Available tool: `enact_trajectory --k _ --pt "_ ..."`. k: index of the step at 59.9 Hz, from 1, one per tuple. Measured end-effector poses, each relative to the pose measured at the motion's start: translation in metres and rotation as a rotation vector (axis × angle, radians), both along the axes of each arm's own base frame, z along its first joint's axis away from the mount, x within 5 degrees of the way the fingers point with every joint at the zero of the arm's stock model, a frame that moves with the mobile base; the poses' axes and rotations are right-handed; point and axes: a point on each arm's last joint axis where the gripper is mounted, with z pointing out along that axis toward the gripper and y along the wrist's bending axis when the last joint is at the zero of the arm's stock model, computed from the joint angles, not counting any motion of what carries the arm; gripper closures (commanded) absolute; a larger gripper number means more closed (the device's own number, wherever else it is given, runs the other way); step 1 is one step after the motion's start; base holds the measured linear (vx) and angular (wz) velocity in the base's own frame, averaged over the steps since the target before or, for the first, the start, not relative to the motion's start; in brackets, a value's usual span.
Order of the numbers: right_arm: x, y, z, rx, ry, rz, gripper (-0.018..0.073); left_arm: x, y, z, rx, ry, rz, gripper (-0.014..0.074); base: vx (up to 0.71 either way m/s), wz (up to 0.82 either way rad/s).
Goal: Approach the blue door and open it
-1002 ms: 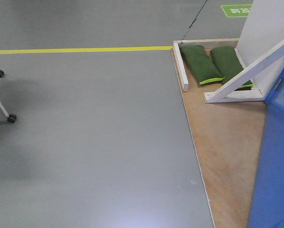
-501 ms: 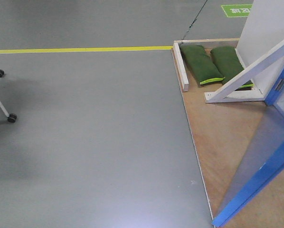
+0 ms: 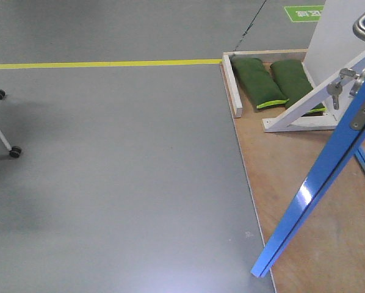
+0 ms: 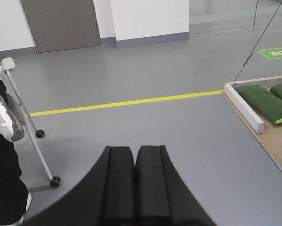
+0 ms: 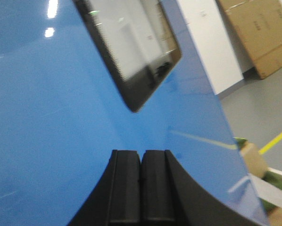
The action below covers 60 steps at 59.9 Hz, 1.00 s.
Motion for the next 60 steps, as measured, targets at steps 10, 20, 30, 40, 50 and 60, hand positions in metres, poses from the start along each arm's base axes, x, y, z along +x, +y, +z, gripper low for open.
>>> enact_trajectory --k 10,20,30,40,50,60 --pt "0.010 0.032 0.001 0.003 -0.009 0.101 0.0557 0.000 0.000 0.000 0.000 0.000 0.000 0.0526 0.00 0.00" --pt "0.023 0.056 -0.009 -0.003 0.043 0.188 0.0557 0.000 0.000 0.000 0.000 0.000 0.000 0.0526 0.00 0.00" --pt "0.034 0.066 -0.021 -0.001 0.095 0.229 0.0557 0.000 0.000 0.000 0.000 0.000 0.000 0.0526 0.00 0.00" --pt "0.037 0.066 -0.025 -0.001 0.105 0.229 0.0557 0.000 0.000 0.000 0.000 0.000 0.000 0.0526 0.00 0.00" --pt "0.038 0.066 -0.026 0.000 0.109 0.229 0.0557 0.000 0.000 0.000 0.000 0.000 0.000 0.0526 0.00 0.00" --pt "0.039 0.066 -0.027 0.001 0.110 0.229 0.0557 0.000 0.000 0.000 0.000 0.000 0.000 0.0526 0.00 0.00"
